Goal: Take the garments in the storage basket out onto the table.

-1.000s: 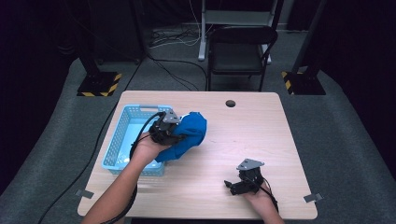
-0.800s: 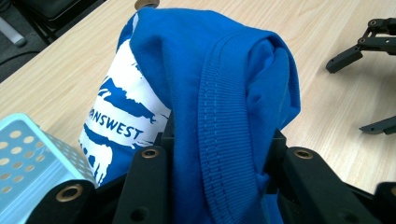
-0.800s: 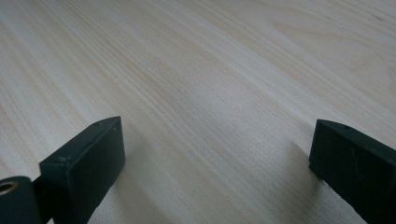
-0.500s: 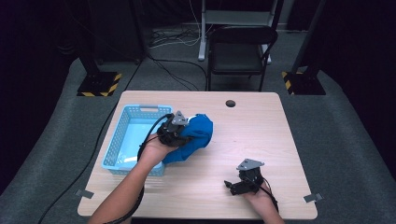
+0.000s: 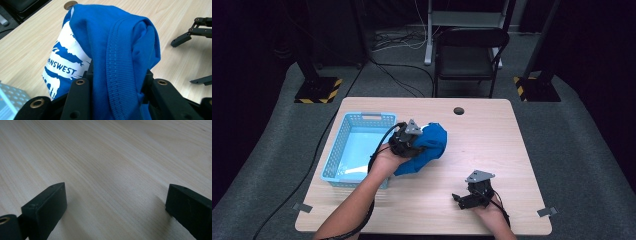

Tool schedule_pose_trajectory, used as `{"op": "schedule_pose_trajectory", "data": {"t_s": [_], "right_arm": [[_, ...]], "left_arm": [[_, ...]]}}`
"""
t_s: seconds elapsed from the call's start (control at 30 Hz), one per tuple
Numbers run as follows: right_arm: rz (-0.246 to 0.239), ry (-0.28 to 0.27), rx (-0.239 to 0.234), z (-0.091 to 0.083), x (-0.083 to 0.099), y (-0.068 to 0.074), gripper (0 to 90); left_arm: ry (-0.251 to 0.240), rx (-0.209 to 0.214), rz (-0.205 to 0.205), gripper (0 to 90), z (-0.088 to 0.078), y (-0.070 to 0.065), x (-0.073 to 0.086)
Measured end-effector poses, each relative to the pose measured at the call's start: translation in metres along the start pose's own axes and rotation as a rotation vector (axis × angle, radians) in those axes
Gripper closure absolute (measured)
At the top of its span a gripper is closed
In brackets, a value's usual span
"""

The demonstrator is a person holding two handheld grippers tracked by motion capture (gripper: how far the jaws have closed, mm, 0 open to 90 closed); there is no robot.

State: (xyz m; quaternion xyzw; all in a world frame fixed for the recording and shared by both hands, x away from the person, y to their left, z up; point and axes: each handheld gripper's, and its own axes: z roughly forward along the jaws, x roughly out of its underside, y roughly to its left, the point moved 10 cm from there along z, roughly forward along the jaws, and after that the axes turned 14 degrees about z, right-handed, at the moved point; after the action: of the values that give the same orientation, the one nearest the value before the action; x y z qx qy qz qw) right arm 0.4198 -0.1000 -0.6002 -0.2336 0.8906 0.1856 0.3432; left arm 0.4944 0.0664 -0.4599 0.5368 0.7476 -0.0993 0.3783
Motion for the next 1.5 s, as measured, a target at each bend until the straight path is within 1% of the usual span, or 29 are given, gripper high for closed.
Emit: {"op": "schedule_pose_trajectory", "data": {"t_s": [0.1, 0.6, 0.77, 0.93, 1.1, 1.2, 1.33, 1.5], "right_arm": [[0.000, 0.000, 0.000, 0.000, 0.000, 0.000, 2.8], [-0.001, 0.000, -0.001, 0.000, 0.000, 0.000, 2.7], [-0.002, 0.000, -0.001, 0.000, 0.000, 0.000, 2.6], [-0.003, 0.001, -0.003, 0.000, 0.000, 0.000, 2.6], [-0.002, 0.002, -0.003, 0.000, 0.000, 0.001, 2.6], [-0.003, 0.002, -0.004, 0.000, 0.000, 0.001, 2.6], [-0.003, 0.002, -0.004, 0.000, 0.000, 0.001, 2.6], [-0.003, 0.002, -0.004, 0.000, 0.000, 0.001, 2.6]], "left_arm": [[0.003, 0.005, 0.006, 65.4, 0.002, -0.002, -0.002], [0.001, 0.026, 0.014, 65.4, 0.013, -0.014, -0.010], [0.006, 0.033, 0.027, 65.5, 0.017, -0.017, -0.012], [0.005, 0.034, 0.024, 65.5, 0.022, -0.019, -0.014], [0.024, 0.055, 0.011, 65.5, 0.033, -0.026, -0.009], [0.038, 0.056, 0.010, 65.5, 0.040, -0.029, -0.005], [0.036, 0.066, -0.012, 65.5, 0.046, -0.032, -0.001], [0.046, 0.068, -0.026, 65.5, 0.052, -0.034, 0.005]]}}
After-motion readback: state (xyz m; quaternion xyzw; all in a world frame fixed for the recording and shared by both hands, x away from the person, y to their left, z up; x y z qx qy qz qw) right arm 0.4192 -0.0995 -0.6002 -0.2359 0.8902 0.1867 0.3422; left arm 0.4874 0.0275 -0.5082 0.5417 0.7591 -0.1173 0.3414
